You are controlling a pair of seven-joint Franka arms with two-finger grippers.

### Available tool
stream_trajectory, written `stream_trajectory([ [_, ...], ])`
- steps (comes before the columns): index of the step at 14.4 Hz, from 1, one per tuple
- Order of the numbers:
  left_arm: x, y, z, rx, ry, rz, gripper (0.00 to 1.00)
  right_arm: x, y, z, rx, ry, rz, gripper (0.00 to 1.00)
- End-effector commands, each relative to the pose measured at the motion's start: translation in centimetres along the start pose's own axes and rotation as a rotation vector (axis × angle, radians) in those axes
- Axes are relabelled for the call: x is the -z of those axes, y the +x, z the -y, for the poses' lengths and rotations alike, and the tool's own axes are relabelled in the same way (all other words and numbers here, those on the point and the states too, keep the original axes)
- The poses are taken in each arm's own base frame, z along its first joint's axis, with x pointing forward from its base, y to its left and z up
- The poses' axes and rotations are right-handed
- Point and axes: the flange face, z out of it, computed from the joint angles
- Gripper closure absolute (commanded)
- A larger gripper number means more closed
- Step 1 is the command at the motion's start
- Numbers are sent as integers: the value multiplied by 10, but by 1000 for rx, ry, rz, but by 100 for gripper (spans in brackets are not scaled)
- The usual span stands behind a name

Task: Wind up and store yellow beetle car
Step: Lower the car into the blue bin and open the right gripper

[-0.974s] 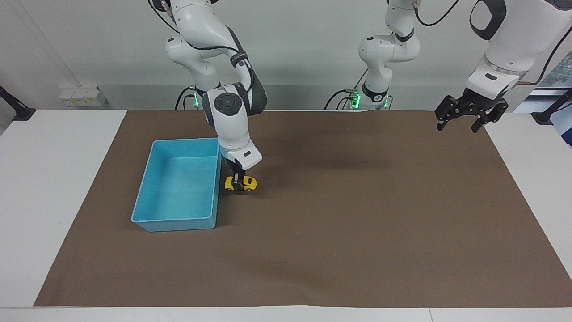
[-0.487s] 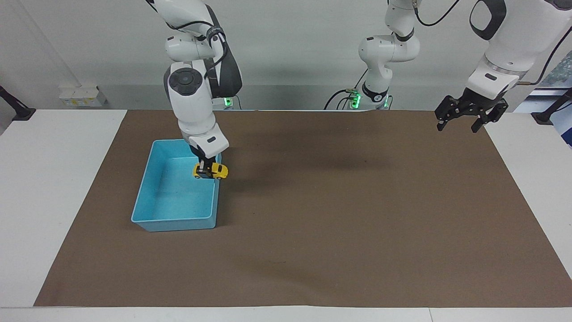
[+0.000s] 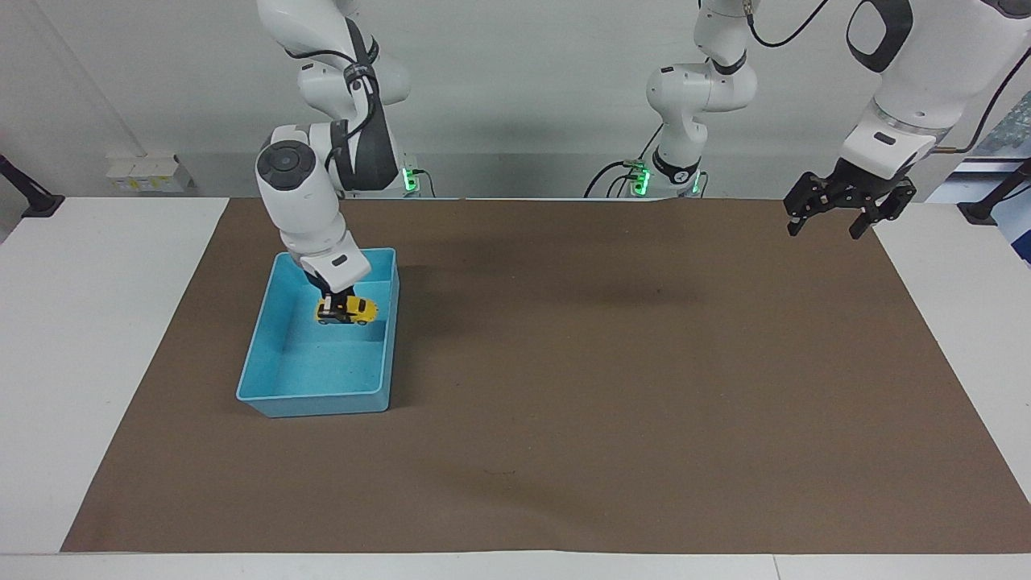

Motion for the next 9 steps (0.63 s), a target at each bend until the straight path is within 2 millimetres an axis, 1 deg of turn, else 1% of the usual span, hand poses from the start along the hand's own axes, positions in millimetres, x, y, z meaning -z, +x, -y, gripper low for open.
stream_trajectory([
  [1,3,-5,1,9,-3,5,0,-18,0,11,56,-41,3,100],
  [3,3,-5,1,9,-3,5,0,-37,-2,11,54,-46,1,100],
  [6,3,-5,1,9,-3,5,0,-60,-1,15,59,-63,-2,100],
  [9,3,-5,1,9,-3,5,0,-83,-12,22,61,-80,-2,100],
])
